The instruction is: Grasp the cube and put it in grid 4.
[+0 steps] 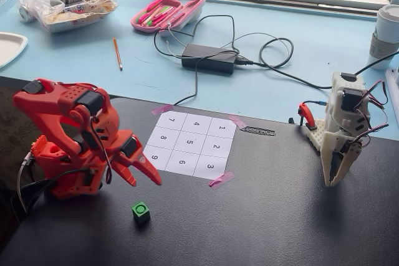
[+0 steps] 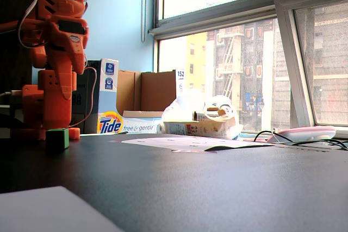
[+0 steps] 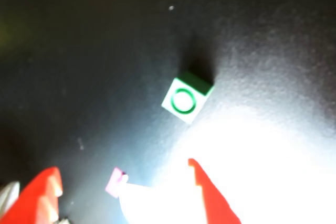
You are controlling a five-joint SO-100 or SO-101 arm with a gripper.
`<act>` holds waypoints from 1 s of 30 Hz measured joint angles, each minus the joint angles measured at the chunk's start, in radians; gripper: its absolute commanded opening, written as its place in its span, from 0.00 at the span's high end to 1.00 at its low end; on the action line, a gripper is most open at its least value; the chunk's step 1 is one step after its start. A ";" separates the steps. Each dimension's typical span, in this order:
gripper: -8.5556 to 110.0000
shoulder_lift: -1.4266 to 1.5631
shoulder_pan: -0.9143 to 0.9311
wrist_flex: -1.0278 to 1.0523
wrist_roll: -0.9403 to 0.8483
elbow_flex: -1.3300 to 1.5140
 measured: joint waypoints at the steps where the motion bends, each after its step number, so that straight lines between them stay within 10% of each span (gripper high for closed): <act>1: 0.59 -0.031 0.015 -0.009 0.000 0.000; 30: 0.67 -0.298 0.095 -0.250 0.041 0.115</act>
